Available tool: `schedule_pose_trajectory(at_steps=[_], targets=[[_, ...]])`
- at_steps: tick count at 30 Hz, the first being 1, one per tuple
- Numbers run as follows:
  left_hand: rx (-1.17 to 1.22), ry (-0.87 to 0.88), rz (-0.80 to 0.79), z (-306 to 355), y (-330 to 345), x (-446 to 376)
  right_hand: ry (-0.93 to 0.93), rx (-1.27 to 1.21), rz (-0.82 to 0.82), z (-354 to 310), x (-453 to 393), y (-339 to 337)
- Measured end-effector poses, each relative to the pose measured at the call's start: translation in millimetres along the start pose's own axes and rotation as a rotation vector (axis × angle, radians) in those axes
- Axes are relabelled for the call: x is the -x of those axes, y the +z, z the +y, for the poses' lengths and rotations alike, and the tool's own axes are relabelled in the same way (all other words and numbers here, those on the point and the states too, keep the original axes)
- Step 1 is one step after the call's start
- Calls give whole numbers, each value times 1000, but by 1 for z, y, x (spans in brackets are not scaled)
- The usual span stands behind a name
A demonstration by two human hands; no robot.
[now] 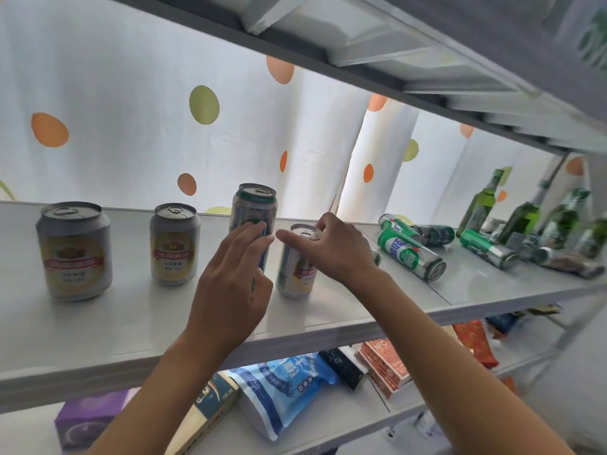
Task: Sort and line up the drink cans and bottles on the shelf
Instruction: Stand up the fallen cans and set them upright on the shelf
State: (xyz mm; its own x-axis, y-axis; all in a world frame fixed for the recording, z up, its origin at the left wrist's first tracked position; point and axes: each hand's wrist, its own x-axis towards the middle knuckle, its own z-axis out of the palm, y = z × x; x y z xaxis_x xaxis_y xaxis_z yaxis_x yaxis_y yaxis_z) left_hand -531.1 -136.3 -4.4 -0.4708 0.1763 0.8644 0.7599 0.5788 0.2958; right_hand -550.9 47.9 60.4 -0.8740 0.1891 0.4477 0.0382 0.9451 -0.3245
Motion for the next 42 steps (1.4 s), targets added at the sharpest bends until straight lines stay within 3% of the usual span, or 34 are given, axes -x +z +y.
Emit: schedule_pose_trajectory(at_steps=[10, 19, 29, 35, 42], targets=[[34, 83, -61, 18, 3, -3, 0, -34, 101, 50, 27, -32], [27, 149, -52, 79, 57, -24, 24, -269, 61, 140, -13, -53], [-148, -49, -118, 119, 151, -51, -193, -407, -183, 212, -55, -8], [-258, -211, -168, 108, 177, -44, -260, -415, -235, 221, -58, 13], [-245, -263, -160, 98, 181, -42, -200, -367, -209, 214, -54, 18]])
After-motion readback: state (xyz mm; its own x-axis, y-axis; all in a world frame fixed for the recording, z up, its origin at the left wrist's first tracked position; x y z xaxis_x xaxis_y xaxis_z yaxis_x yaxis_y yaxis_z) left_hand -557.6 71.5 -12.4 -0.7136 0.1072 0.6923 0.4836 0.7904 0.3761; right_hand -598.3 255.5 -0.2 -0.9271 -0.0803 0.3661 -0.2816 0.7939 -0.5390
